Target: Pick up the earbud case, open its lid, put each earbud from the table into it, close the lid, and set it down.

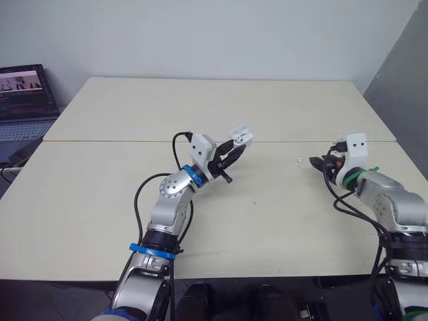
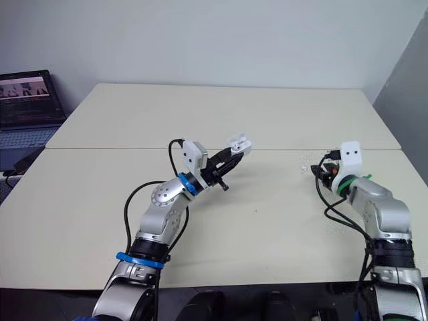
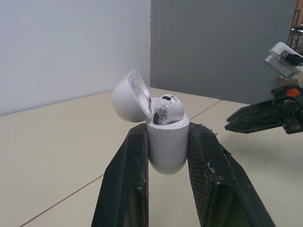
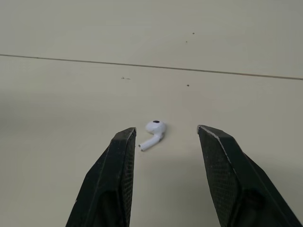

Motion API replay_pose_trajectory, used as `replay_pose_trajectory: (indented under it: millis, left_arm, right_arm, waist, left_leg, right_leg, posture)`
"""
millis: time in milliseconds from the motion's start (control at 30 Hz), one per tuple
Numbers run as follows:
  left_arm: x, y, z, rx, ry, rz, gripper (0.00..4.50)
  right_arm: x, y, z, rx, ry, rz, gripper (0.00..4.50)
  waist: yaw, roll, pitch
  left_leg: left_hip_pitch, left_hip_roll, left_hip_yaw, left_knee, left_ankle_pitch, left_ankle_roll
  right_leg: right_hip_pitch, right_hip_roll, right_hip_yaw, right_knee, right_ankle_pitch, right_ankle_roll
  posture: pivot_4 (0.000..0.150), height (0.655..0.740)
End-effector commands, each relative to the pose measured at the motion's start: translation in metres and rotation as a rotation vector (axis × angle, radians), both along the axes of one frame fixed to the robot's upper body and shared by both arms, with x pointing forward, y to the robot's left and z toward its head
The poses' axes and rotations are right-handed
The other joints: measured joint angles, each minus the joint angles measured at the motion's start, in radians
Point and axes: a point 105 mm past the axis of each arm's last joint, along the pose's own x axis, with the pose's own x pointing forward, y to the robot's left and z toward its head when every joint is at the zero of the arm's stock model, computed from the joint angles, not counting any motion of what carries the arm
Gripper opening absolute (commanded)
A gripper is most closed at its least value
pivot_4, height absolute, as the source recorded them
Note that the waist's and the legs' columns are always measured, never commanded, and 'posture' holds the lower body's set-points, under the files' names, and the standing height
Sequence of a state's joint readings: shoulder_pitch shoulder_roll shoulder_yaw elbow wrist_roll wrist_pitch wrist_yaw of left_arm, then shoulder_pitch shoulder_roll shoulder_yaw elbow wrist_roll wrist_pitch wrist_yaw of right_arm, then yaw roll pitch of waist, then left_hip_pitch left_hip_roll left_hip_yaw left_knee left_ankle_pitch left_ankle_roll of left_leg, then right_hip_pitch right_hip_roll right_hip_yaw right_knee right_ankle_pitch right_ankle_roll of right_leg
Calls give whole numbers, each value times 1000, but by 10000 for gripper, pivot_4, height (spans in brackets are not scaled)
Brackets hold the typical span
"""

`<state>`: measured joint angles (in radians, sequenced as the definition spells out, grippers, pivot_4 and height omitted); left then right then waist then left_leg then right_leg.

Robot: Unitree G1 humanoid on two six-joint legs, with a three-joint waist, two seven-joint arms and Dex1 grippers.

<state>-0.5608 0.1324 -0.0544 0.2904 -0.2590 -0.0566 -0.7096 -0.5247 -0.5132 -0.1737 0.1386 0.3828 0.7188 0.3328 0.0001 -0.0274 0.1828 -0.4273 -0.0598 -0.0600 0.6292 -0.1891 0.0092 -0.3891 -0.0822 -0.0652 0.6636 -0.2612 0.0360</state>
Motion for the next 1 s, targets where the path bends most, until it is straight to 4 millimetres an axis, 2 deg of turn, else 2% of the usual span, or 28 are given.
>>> replay_pose_trajectory:
  millis: [33,233,500,633,833,1000]
  left_arm:
    - [-5,-1,13,-12,-60,-5,7534]
    - [-6,0,13,-10,-61,-2,7534]
    - [-4,3,15,-4,-67,5,7534]
    - [-4,4,14,-5,-66,12,7534]
    - [-5,6,14,-6,-65,21,7534]
    - [-4,7,14,-6,-64,27,7534]
  right_arm:
    - [8,2,3,3,-44,-47,21232]
    - [26,4,-7,-34,-64,-162,21232]
    - [43,16,-12,-25,-72,-193,21232]
    - [45,18,-15,-37,-65,-202,21232]
    - [41,15,-29,-56,-14,-240,21232]
    - [39,23,-39,-44,18,-236,21232]
  waist:
    - [0,0,0]
    - [-1,1,0]
    - [-2,1,0]
    - [-2,1,0]
    - [-2,1,0]
    - [-3,1,0]
  left_leg:
    - [0,0,0,0,0,0]
    - [0,0,0,0,0,0]
    - [1,0,1,0,0,0]
    - [1,0,1,0,0,0]
    - [1,0,1,0,0,0]
    - [1,0,1,0,0,0]
  right_leg:
    - [0,0,0,0,0,0]
    - [0,0,1,1,0,0]
    - [0,1,1,1,0,0]
    - [0,1,2,1,0,0]
    - [0,1,2,1,0,0]
    - [0,1,2,1,0,0]
  posture:
    - [1500,7400]
    - [1500,7400]
    - [1500,7400]
    - [1500,7400]
    - [1500,7400]
    - [1500,7400]
